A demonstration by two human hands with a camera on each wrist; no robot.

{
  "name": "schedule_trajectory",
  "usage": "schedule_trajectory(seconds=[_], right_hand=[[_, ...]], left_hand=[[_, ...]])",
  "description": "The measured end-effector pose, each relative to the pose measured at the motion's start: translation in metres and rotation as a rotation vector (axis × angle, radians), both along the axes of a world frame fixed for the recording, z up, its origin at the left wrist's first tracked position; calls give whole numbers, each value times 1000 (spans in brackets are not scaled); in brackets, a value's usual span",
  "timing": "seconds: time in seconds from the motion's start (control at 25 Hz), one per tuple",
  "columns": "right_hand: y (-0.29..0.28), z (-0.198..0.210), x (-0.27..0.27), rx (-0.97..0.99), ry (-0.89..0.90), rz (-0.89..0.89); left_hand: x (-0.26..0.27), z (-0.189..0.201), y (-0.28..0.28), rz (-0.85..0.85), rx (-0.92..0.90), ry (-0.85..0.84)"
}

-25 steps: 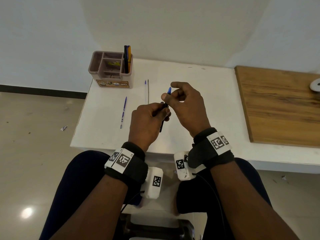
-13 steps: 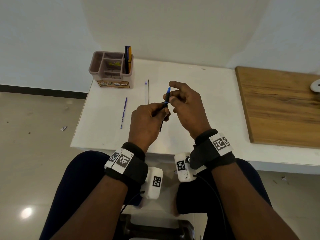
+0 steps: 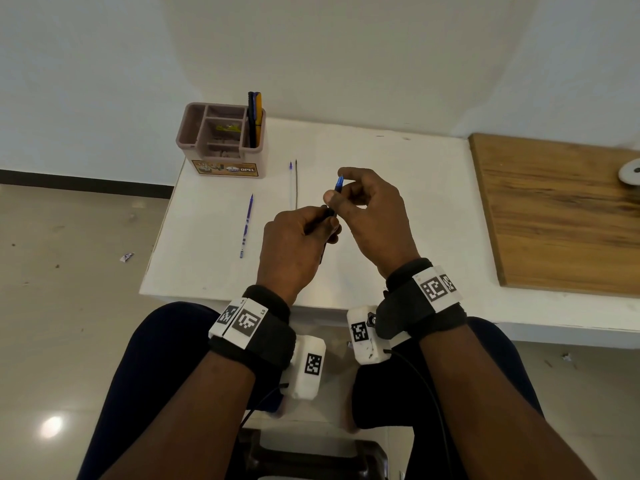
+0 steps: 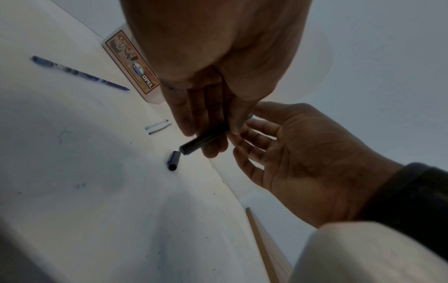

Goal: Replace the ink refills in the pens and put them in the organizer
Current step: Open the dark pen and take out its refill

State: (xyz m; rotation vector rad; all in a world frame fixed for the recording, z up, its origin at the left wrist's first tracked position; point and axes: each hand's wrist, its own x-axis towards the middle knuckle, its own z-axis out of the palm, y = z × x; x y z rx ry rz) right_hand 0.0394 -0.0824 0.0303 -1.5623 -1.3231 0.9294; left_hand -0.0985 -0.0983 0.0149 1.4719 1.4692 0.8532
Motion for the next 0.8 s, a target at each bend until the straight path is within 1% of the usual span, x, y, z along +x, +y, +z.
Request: schedule_trajectory(seconds=[0.12,0.28,0.44,0.68,0.8], right_hand=[[-1,1,-1,-2,30,-5],[-3,4,-1,-23,96,33],[-1,1,-1,0,3,-21],[0,-2,1,-8,63,-11],[0,-1,-1,-13,2,-21]], left_hand=[[1,0,0,1,-7,-9],[2,-1,0,-1,-16,3],[1,1,0,3,-21,-14],[1,1,0,15,-37,-29],[1,1,0,6,-40,-18]])
